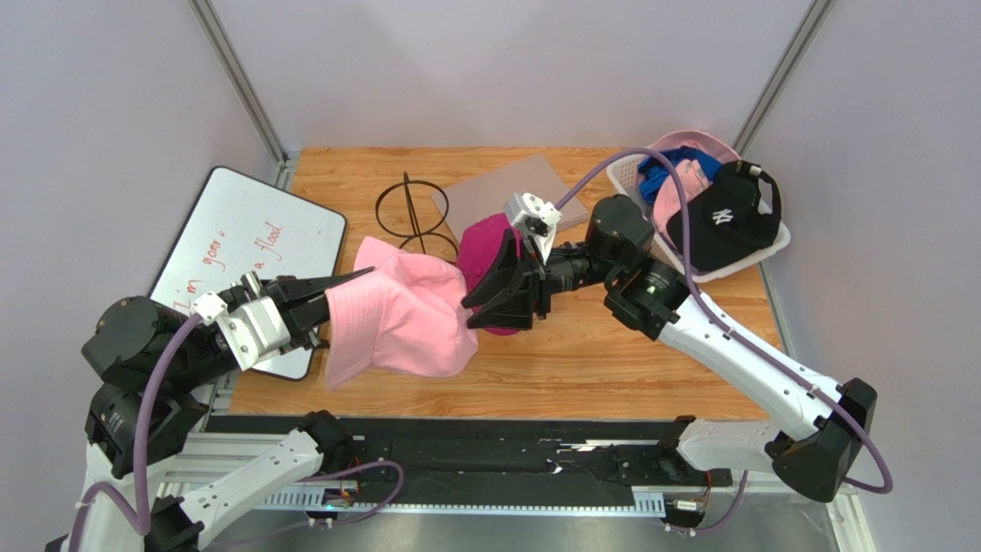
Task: Stack the hats
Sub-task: Place the hat on the hat stand.
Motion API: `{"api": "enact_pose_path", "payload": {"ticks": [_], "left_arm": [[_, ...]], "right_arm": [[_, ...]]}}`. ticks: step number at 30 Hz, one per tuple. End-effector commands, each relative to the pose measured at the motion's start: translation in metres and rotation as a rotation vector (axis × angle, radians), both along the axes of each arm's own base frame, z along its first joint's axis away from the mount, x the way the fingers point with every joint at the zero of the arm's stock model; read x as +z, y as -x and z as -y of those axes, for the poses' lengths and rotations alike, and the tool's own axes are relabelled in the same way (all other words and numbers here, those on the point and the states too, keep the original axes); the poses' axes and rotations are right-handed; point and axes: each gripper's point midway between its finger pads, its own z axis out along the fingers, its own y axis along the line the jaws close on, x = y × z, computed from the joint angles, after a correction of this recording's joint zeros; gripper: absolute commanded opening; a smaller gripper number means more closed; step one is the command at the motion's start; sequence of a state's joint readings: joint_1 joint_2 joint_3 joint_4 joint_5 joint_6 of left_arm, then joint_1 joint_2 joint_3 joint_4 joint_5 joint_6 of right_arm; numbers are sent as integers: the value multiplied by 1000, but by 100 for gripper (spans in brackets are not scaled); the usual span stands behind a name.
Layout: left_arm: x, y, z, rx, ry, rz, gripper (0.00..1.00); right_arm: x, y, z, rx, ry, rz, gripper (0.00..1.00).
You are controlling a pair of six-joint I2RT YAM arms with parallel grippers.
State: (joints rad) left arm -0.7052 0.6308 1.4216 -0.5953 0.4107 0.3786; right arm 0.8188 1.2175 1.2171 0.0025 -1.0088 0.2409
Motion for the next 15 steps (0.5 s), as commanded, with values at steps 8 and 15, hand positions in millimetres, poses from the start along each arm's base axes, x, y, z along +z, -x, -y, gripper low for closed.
{"api": "enact_pose_path", "payload": {"ticks": [8,15], "left_arm": [[12,6,8,-61,94,25,0],[-24,-33,1,115,127,-48,0]], "right_arm": [[13,2,-13,-40,-75,53,0],[9,-46,9,-333,-9,109,0]]}}
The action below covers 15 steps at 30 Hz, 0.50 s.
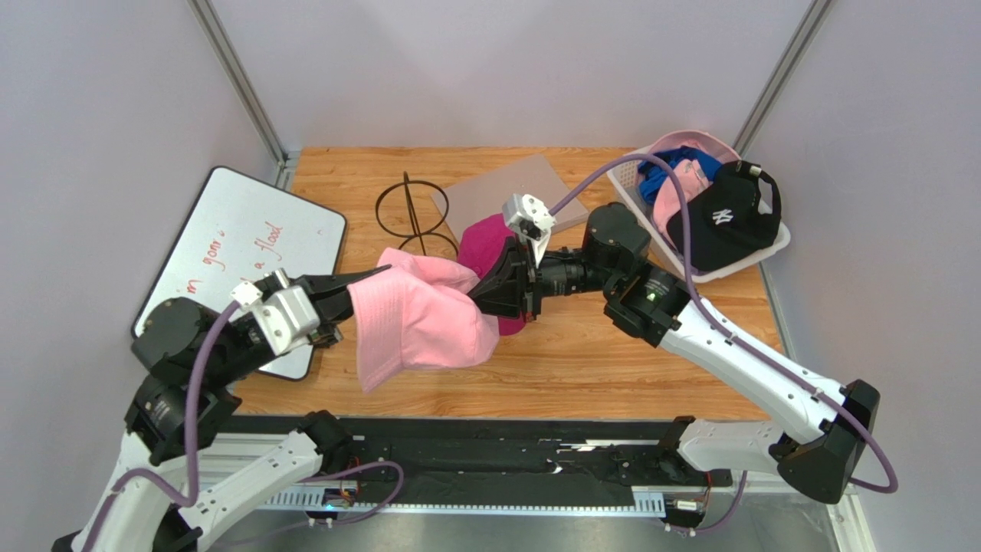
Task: Stack the hats
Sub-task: Place the hat on the hat stand.
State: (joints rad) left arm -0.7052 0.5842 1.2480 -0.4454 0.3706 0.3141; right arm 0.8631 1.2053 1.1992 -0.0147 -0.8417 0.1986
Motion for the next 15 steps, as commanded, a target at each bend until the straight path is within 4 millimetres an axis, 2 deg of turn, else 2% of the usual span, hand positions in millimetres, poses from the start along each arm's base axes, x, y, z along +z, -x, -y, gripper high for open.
{"api": "enact_pose_path", "payload": {"ticks": [1,2,4,6,9,10,12,13,15], "left_arm": [[-8,-17,-6,85,83,-21,0],[-8,-17,-7,90,98,-21,0],[-9,-21,-12,124,120,-24,0],[-14,-37,-19,213,105,-54,0],[-20,-42,-18,230,60,-86,0],[-18,-40,-16,214,69,-81,0],[-16,-36,-13,187,81,-68,0],[-15,-36,-12,184,84,-64,0],[-15,-37,-14,195,80,-70,0]], "right_arm": [[17,-40,23,-237,-9,90,0],[16,-51,29,-276,4,82,0],[18,-57,36,-308,9,85,0],[19,-61,44,-331,15,85,0],[20,-48,48,-280,6,103,0],[21,-43,47,-252,1,101,4],[20,-32,43,-168,0,91,23],[19,-25,42,-128,0,79,41],[16,-20,41,-89,4,76,54]]}}
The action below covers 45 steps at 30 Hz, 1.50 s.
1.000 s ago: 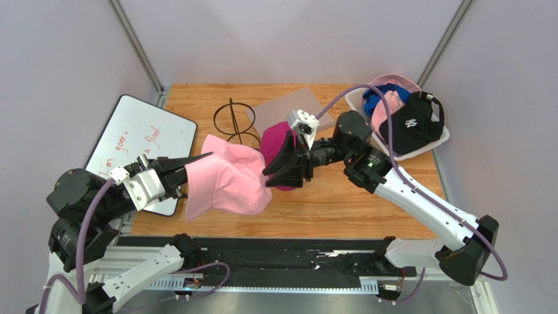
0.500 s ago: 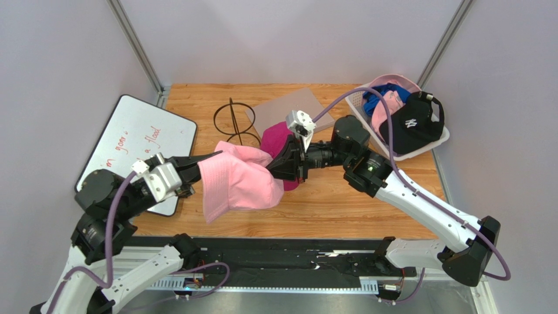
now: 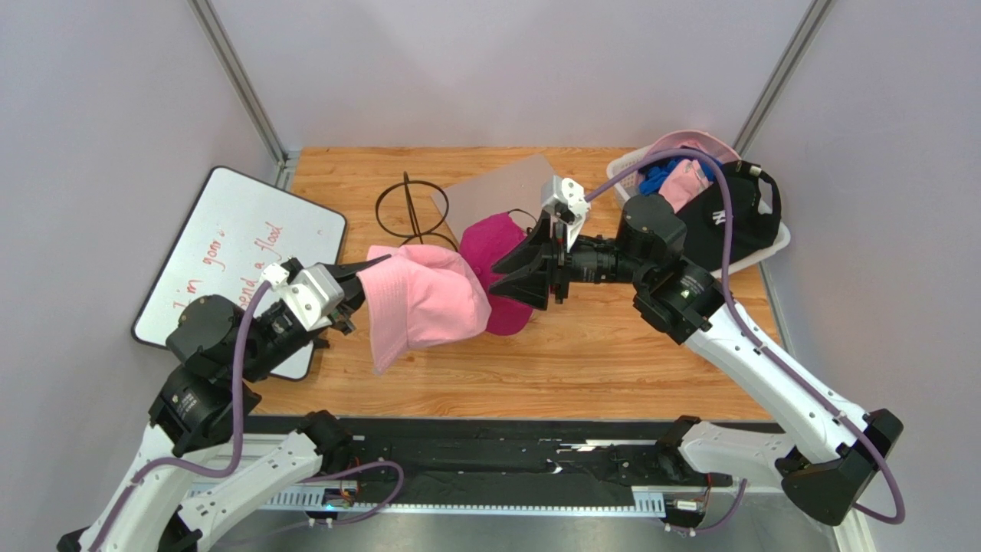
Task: Stack the hats
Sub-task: Place the hat on the hat stand.
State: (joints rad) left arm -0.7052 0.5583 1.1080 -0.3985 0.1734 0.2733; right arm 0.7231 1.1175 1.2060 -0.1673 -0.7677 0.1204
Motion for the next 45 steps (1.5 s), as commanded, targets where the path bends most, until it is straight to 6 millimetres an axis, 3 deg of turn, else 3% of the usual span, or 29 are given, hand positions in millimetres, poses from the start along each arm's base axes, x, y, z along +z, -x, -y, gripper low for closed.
{"api": "enact_pose_path", "payload": {"ticks": [1,6,13,23,28,29,31,32,36,40,45], "left_arm": [[28,3,-7,18,67,51,0],[34,11,-9,0,81,68,0],[41,19,-10,-26,90,85,0],[46,24,-12,-36,96,98,0],[43,20,-12,-23,86,89,0],[41,19,-12,-16,80,84,0],[39,14,-15,13,75,72,0],[39,12,-17,29,78,72,0],[34,-8,-34,170,94,51,0],[25,-23,-17,154,55,10,0],[23,-49,2,166,8,-19,0]], "right_arm": [[11,26,1,149,-27,47,57],[3,30,3,162,-18,56,68],[-9,26,-7,197,4,22,70],[-7,34,-20,249,-5,33,68],[-5,33,-23,240,-9,39,38],[-5,32,-22,234,-8,41,24],[-5,30,-21,209,0,44,12],[-5,29,-20,200,1,48,0],[10,11,-12,39,-16,81,0],[47,-11,-11,-80,-55,134,0],[70,-38,-22,-151,-58,163,0]]}}
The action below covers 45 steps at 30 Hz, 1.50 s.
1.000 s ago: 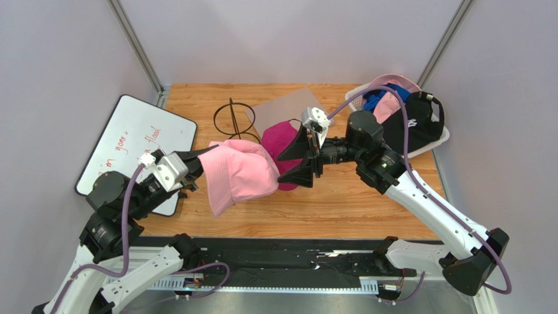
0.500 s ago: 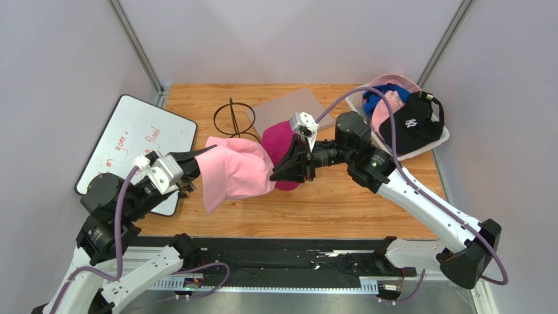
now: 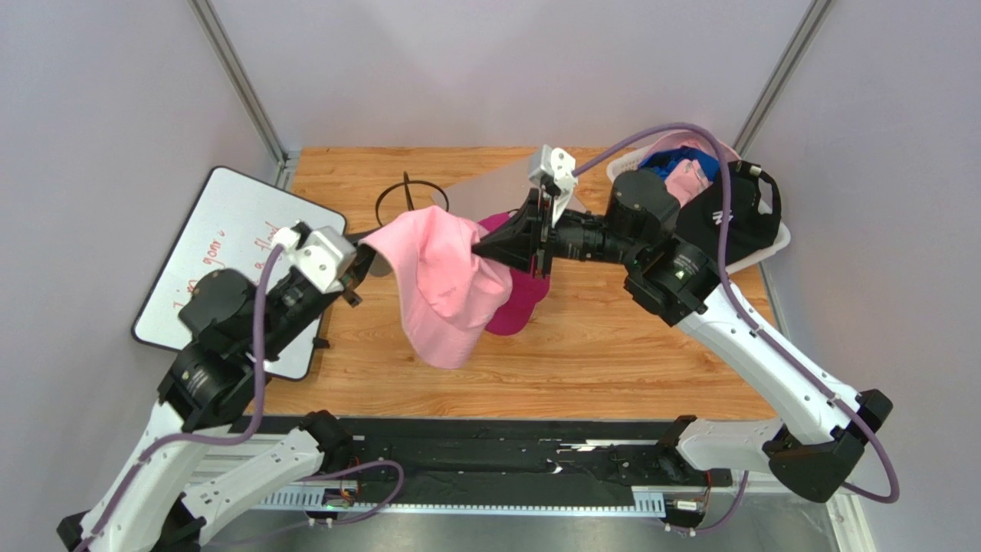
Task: Stack the hats
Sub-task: Place the hat on the hat stand.
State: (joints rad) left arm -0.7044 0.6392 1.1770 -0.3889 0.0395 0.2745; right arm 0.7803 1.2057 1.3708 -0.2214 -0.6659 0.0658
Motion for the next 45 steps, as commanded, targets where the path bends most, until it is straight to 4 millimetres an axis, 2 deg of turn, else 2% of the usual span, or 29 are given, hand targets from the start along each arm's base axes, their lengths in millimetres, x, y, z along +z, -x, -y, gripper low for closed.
{"api": "enact_pose_path", "payload": {"ticks": [1,5,8,9,10,12,13,15,16,17,19,21,22,24,27,28,29,32,35,37,41,44,45], "left_arm": [[7,-27,13,41,-14,-8,0],[18,-43,1,145,17,13,0],[14,-57,-12,229,33,-22,2],[11,-60,-13,237,35,-36,2],[7,-63,-14,249,46,-60,8],[1,-70,-23,288,53,-84,13],[-1,-72,-25,301,70,-99,25],[-7,-77,-36,340,83,-114,39],[-12,-78,-38,351,94,-127,59],[-14,-81,-45,377,100,-132,68],[-22,-83,-49,395,108,-155,78],[-26,-85,-52,404,110,-169,82],[-30,-86,-53,410,114,-185,86],[-34,-88,-59,433,115,-199,89],[-38,-85,-64,433,118,-208,100],[-41,-85,-66,440,122,-216,100],[-42,-84,-68,443,123,-218,100],[-47,-79,-73,453,131,-219,100],[-44,-71,-72,420,143,-198,100],[-42,-65,-72,402,143,-179,100],[-38,-48,-64,318,132,-128,100],[-37,-47,-74,366,138,-112,100],[-37,-48,-78,385,143,-112,100]], "right_arm": [[39,-28,-5,-111,-48,94,0],[43,-47,-10,-169,-41,106,0],[43,-63,-10,-226,-36,104,0],[50,-69,-8,-255,-46,113,0],[50,-73,-9,-269,-45,113,0],[55,-85,-8,-308,-54,116,0],[57,-88,-8,-314,-57,114,0],[60,-96,-9,-326,-60,117,0],[62,-99,-9,-331,-62,116,0],[63,-104,-8,-342,-63,120,0],[68,-112,-11,-356,-71,122,0],[68,-124,-14,-374,-72,113,0],[76,-127,-14,-382,-86,120,0],[82,-136,-14,-402,-94,128,0],[88,-154,-15,-434,-97,140,0],[84,-161,-19,-440,-89,136,0],[95,-164,-15,-450,-104,146,0],[101,-176,-17,-463,-105,160,0],[96,-189,-20,-478,-90,154,0],[102,-192,-20,-481,-102,164,0],[96,-206,-31,-475,-93,156,0],[90,-215,-42,-455,-88,155,0],[80,-223,-49,-450,-77,146,0]]}}
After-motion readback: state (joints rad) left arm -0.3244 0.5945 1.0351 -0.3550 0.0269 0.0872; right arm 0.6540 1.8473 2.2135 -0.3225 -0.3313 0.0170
